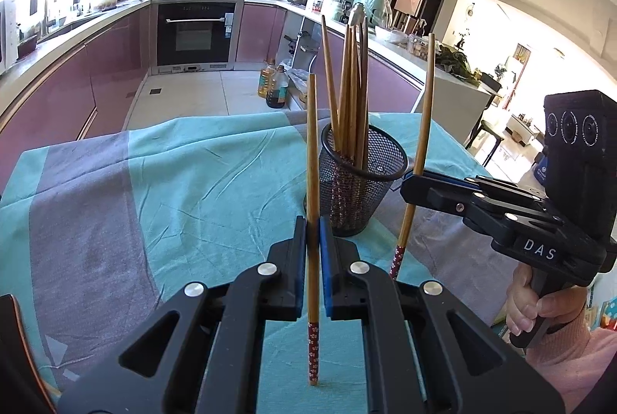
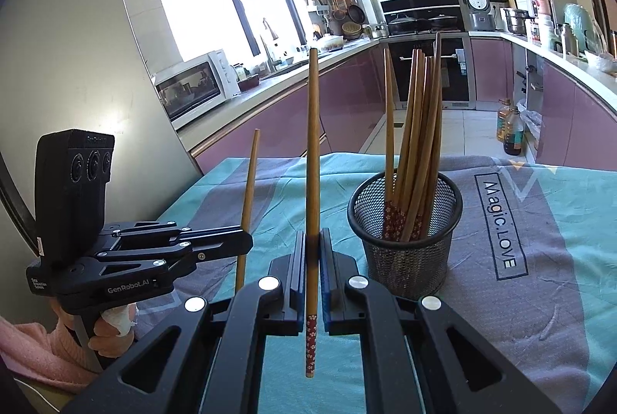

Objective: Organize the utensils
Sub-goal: 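Lift both wooden chopsticks upright, one in each gripper, then carry both upright chopsticks over the black mesh cup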

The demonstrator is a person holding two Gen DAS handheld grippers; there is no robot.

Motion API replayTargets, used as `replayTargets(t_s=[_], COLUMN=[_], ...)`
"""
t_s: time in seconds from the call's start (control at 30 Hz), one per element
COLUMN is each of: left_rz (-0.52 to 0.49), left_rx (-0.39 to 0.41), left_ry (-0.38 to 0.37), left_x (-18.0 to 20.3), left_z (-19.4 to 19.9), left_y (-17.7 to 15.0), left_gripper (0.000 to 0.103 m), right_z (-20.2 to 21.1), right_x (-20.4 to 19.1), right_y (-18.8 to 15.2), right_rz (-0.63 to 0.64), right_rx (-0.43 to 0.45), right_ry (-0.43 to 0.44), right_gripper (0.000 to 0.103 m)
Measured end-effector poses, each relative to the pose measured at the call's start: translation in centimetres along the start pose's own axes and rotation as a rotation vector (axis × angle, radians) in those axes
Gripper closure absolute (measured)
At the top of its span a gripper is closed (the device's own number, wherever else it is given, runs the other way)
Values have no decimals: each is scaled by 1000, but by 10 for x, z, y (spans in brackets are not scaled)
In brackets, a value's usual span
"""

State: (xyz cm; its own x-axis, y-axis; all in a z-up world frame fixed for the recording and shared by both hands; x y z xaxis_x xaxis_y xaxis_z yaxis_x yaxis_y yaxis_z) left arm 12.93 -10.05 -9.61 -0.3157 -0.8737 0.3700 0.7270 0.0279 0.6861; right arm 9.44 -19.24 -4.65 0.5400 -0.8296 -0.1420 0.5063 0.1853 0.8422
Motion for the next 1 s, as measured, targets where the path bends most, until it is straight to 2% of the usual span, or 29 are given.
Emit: replayTargets(t_s=[1.0], left_rz=[7], left_rx=[58], left_ry=[-50], left_x=[5], left_z=[12], left_y=[19], left_gripper=[95], right_z=[23], right_x=[18], right_y=[23], right_rz=[18], right_rx=[66], right_ry=[-61], right_gripper=[97])
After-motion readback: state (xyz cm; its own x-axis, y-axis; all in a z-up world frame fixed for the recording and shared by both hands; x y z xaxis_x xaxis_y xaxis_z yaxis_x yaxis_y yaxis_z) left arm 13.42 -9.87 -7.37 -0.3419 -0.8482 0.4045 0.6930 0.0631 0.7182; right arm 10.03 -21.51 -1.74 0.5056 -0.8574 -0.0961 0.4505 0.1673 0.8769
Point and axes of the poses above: each gripper's, at about its wrist camera, not at the fingertips, and z roughly against the way its jaws point, x to its right, y to its top, the point moved 10 cm from there along -z, roughly the way its jaws point, and after that the axes turned 11 degrees about z, right-handed, at the moved point
